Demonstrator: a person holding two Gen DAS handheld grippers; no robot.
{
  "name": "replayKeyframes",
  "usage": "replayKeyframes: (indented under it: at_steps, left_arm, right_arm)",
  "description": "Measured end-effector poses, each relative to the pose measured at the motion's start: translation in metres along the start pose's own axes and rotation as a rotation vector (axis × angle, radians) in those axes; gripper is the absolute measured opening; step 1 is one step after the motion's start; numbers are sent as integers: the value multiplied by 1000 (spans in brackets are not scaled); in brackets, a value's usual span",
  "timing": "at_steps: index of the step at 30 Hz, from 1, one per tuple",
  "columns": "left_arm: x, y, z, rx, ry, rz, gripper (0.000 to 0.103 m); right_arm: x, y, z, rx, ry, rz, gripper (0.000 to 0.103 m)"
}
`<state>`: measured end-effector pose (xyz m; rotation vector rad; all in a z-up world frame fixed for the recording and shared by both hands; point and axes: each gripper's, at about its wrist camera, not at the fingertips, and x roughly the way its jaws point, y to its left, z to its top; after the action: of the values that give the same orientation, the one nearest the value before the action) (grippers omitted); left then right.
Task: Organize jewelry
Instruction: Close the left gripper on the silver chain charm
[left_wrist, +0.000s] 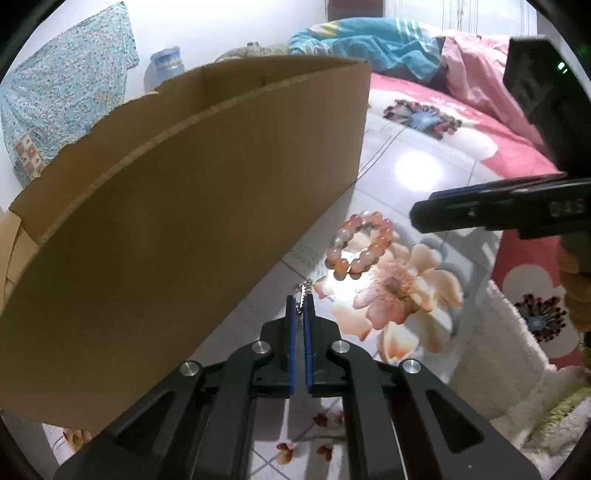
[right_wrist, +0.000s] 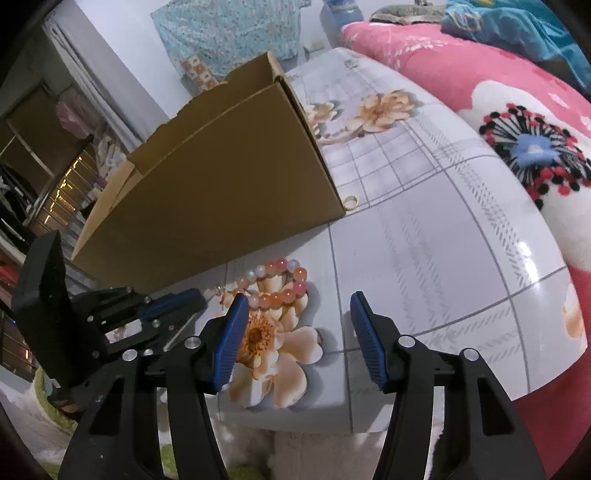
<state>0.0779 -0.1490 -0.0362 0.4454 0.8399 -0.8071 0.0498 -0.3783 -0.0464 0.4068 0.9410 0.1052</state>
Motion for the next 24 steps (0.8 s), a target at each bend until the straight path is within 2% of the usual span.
replayKeyframes:
  at_steps: [4,6,9,10,16,19,21,24]
  left_arm:
    - [-17,4,0,-39,-30,-38,3]
    - [-26,9,-2,-78,-46,-92,3]
    - [-37,25,-8,-200,-78,-213,3]
    - [-38,29,-11,-223,-79,-221,3]
    - [-37,47,-30,-319,-70,-184,3]
    - [-32,49,-36,-337,-56,-129,3]
    - [-29,52,-40,-346,-49,-110,3]
    - [-27,51,-44,-334,-49,-75,3]
  right_arm:
    - [-5,0,-3,3,-4,8,53]
    - [-7,1,-5,2,-5,13,53]
    - [-13,4,-9,1,-10,33,53]
    - [-14,5,-10,-1,-13,41,53]
    - [-19,32,-21,-76,-31,79,51]
    - [-13,46,-25,-123,-26,97,44]
    - [-4,56,-28,-160,-16,103,35]
    - [9,70,-29,-213,-5,92,29]
